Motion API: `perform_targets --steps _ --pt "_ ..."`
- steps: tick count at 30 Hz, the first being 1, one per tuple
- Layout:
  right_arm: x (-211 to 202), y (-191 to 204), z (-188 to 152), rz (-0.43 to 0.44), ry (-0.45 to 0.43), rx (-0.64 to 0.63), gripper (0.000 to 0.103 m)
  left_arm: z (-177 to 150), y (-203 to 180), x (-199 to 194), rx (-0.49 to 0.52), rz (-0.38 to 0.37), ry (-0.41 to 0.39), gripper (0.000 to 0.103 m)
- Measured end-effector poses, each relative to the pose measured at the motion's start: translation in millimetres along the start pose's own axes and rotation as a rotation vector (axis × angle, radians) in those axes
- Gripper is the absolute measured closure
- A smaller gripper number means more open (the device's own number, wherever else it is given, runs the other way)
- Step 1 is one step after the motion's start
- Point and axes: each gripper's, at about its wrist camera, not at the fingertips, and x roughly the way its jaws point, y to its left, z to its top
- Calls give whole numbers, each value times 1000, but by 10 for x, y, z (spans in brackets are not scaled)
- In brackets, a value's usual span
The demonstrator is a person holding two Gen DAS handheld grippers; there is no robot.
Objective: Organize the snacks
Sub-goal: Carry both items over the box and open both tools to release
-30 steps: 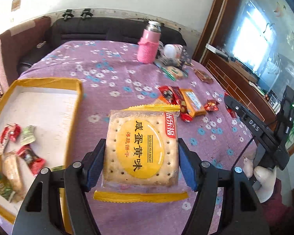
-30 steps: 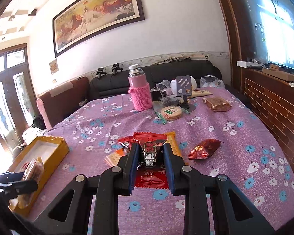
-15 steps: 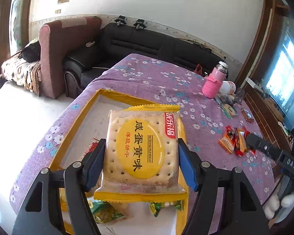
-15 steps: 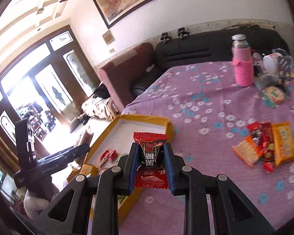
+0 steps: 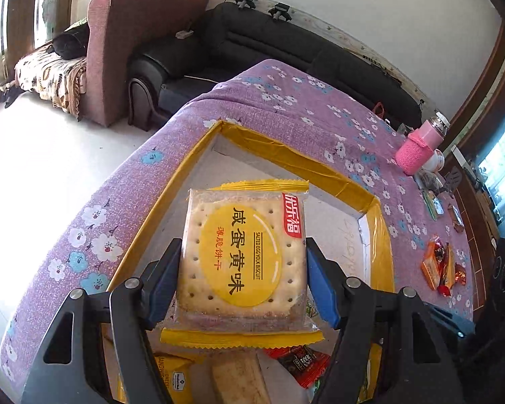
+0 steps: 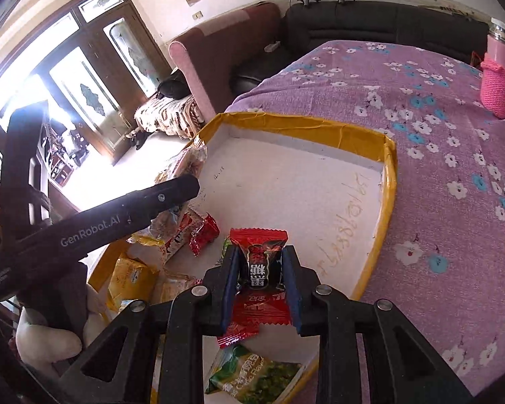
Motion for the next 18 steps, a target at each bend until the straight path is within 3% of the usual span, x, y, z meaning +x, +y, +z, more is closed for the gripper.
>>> perform_targets --steps 4,7,10,14,18 --pt "54 75 -27 -18 0 -24 69 13 10 -64 -3 -23 -11 33" --pt "-130 157 -72 -53 -54 -78 68 -7 28 -236 -19 -43 -50 33" --pt "-551 234 -191 -122 -191 -144 65 -79 -36 -552 -30 -69 -125 33" --pt "-1203 183 -485 -289 -437 -198 44 -292 -239 -1047 -32 -156 -241 33" --pt "-1638 -71 -672 -421 -563 -162 43 -484 -538 -1318 -19 -191 -288 32"
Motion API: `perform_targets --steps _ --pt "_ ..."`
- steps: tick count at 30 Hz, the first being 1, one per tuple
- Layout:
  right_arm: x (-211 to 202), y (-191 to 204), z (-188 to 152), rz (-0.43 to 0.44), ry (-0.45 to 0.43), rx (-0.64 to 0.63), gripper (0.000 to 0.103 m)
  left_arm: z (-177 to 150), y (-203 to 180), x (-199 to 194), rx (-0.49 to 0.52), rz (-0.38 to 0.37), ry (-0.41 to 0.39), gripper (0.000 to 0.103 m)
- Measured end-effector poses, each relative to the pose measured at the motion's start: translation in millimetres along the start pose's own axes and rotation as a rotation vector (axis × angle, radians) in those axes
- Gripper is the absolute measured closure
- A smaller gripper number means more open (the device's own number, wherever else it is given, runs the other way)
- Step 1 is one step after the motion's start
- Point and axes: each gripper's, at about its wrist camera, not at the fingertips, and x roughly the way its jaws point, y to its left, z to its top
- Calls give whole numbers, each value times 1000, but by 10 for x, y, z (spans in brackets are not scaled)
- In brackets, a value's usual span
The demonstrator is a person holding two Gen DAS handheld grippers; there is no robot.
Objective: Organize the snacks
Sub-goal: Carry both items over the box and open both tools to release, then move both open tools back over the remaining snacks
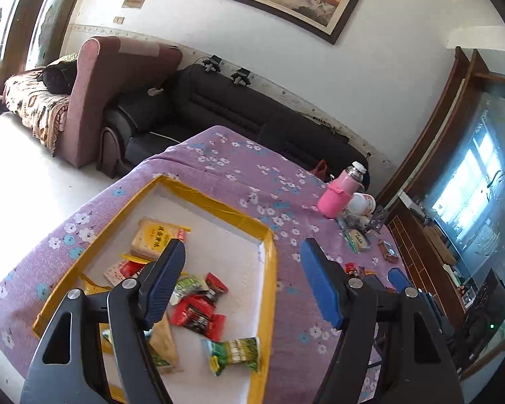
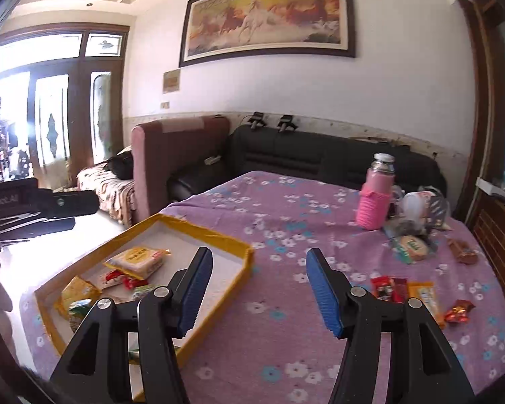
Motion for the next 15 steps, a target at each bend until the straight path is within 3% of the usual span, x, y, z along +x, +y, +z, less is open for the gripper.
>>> perform_targets --steps 8,15 --pt "-443 -642 -102 -182 -107 20 42 -230 -644 -115 119 48 -56 32" --pt "-917 -962 -224 -293 -288 13 34 -388 -1068 -74 197 53 -46 32"
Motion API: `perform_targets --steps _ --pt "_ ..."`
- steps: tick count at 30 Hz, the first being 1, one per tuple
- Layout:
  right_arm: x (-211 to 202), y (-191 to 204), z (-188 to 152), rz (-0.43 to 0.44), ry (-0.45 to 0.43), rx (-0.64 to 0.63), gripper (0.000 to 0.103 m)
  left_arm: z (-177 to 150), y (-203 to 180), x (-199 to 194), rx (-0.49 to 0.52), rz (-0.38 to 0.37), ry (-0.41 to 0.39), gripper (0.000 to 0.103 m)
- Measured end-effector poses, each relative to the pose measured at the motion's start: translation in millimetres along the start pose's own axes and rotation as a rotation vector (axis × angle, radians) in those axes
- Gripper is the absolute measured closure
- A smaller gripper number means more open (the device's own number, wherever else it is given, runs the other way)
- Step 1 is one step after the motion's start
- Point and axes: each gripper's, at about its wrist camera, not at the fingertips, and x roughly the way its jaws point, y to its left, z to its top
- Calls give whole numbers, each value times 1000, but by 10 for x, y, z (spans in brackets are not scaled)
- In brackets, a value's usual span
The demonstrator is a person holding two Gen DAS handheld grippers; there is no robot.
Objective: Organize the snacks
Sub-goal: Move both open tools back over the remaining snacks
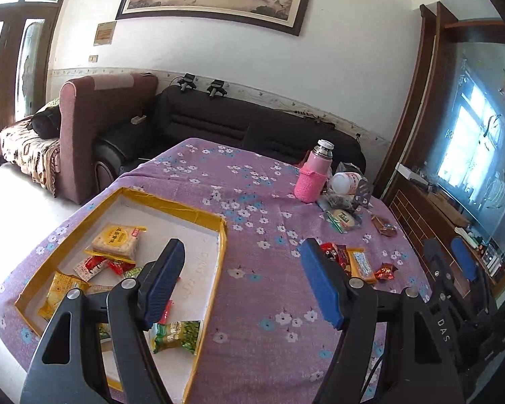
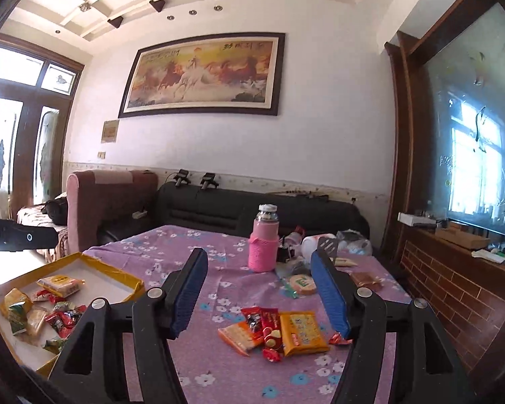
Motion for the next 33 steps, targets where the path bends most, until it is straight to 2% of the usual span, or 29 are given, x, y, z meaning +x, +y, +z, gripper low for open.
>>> perform_targets --steps 6,9,18,20,22,24,25,26,28,29,31,33 --pt "-199 -243 -1 -79 -120 3 24 -55 -327 25 67 -4 -2 32" --pt "-249 -310 -23 -103 -147 -1 20 -92 -477 62 116 7 2 32" --pt "-135 -470 -130 -108 -91 3 17 -169 -650 227 147 -25 54 32" --pt "36 -559 -134 -91 -8 17 16 -187 -646 298 138 -40 83 32" --pt "333 -771 -156 -30 126 68 16 -216 -618 370 115 -57 119 32" --pt "723 -1071 -234 71 296 193 30 -264 -587 419 98 -63 141 32" --pt "916 -1213 -308 119 380 267 50 -284 -570 444 93 -62 150 32" --pt "1102 -1344 -396 167 464 341 65 -305 -554 472 88 -64 161 32" --pt "1388 -1485 -613 233 593 443 65 -343 -525 535 73 -74 185 32" --pt "1480 -1487 -707 241 633 452 63 -361 -512 569 65 -81 199 32" --pt "1628 -1406 -859 264 678 441 62 -386 -500 635 54 -97 227 32" --pt "1761 -1348 -1002 246 708 462 62 -408 -496 670 51 -106 245 32"
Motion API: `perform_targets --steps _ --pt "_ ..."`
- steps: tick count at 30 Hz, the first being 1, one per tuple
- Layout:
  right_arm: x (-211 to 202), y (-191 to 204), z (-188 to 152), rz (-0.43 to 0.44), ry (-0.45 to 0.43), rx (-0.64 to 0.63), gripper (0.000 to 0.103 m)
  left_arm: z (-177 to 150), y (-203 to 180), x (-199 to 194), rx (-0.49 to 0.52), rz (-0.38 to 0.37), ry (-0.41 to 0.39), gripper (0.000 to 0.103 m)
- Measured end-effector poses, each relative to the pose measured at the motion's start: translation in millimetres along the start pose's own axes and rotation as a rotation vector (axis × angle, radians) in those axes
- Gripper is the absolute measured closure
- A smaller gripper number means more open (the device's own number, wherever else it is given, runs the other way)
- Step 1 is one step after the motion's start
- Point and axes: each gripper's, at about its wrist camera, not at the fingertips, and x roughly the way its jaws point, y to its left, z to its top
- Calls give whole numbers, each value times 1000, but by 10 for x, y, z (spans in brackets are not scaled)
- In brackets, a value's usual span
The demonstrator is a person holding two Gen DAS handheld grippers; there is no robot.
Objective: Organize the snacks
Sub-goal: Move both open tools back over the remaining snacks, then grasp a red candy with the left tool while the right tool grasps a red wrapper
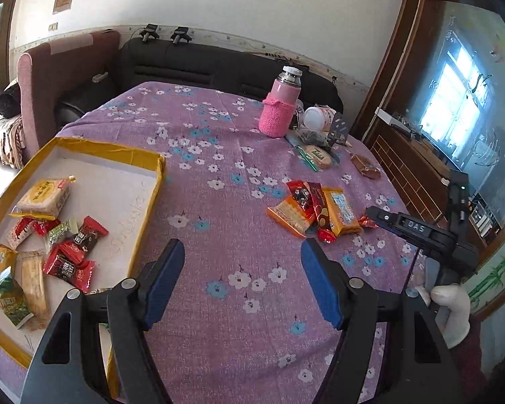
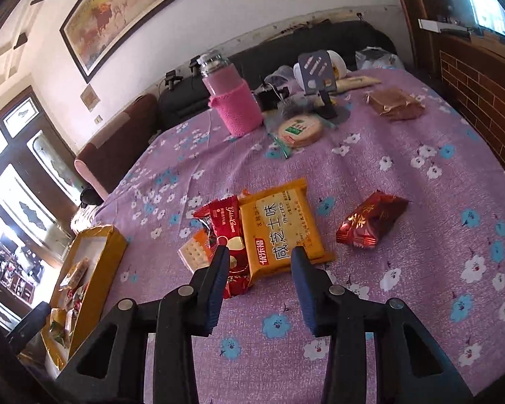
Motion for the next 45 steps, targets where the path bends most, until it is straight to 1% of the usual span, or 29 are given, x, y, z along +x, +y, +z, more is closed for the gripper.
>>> perform_targets --steps 2,3,6,8,12,13,14,15,16,18,19,21,22,23,24,25,26,27,28,29,31,34,35,37,39,40,41,43,45 --pt "126 -43 43 -1 4 53 62 -5 5 9 11 3 4 32" --pt "163 -24 88 1 0 55 62 -7 7 12 18 7 4 32" --pt "326 191 283 15 9 -20 60 -9 40 41 9 4 13 32" --pt "471 383 396 28 36 -84 56 -26 47 60 1 -3 22 32" --pt "890 692 350 -76 118 -214 55 -55 69 64 -2 -7 30 32" --pt "936 741 313 -115 108 -242 55 -58 77 60 -2 -6 30 32" --pt "940 797 280 -144 95 -274 62 -59 86 53 -3 -4 30 32" --pt "940 827 247 -147 105 -284 73 -57 99 47 -4 -4 30 32" --pt "959 822 211 -128 146 -271 83 -54 111 41 -5 -3 29 32" --pt "942 794 168 -128 172 -264 85 -46 139 40 -12 -5 28 32" --pt "921 765 133 -110 202 -250 85 -50 149 40 -16 -12 30 32" --pt "817 653 78 -5 275 -179 88 -53 152 49 -11 -21 38 32" --pt "760 594 53 64 306 -137 93 -51 143 55 -5 -20 39 32" --pt "677 529 35 120 318 -95 93 -47 135 66 2 -20 40 32" --pt "595 477 20 152 308 -64 91 -41 123 85 8 -24 43 32" --pt "509 434 3 159 284 -48 88 -31 112 108 9 -30 49 32" --pt "435 417 -17 138 252 -53 82 -22 100 133 7 -39 56 32" --pt "389 421 -47 116 230 -64 75 -19 92 151 5 -50 63 32" --pt "367 430 -92 110 218 -68 60 -16 82 168 7 -56 69 32" --pt "364 451 -144 121 216 -73 54 -10 68 184 13 -54 74 32" --pt "402 518 -252 120 235 -92 54 16 52 203 29 -45 83 32" --pt "475 649 -427 57 250 -127 54 120 71 223 30 -46 89 32" --pt "493 698 -478 32 241 -156 60 162 75 244 29 -53 92 32" --pt "506 742 -538 -7 238 -194 78 231 47 344 41 -56 119 30" --pt "444 660 -516 12 224 -156 85 226 -32 462 68 -64 154 30" --pt "388 605 -495 21 205 -135 91 191 -92 514 88 -75 169 30" --pt "332 542 -476 22 186 -117 94 136 -170 567 118 -86 185 30" --pt "229 398 -451 40 148 -72 94 -18 -339 687 186 -106 220 30" --pt "215 250 -425 54 134 -25 94 -174 -486 819 248 -116 259 30"
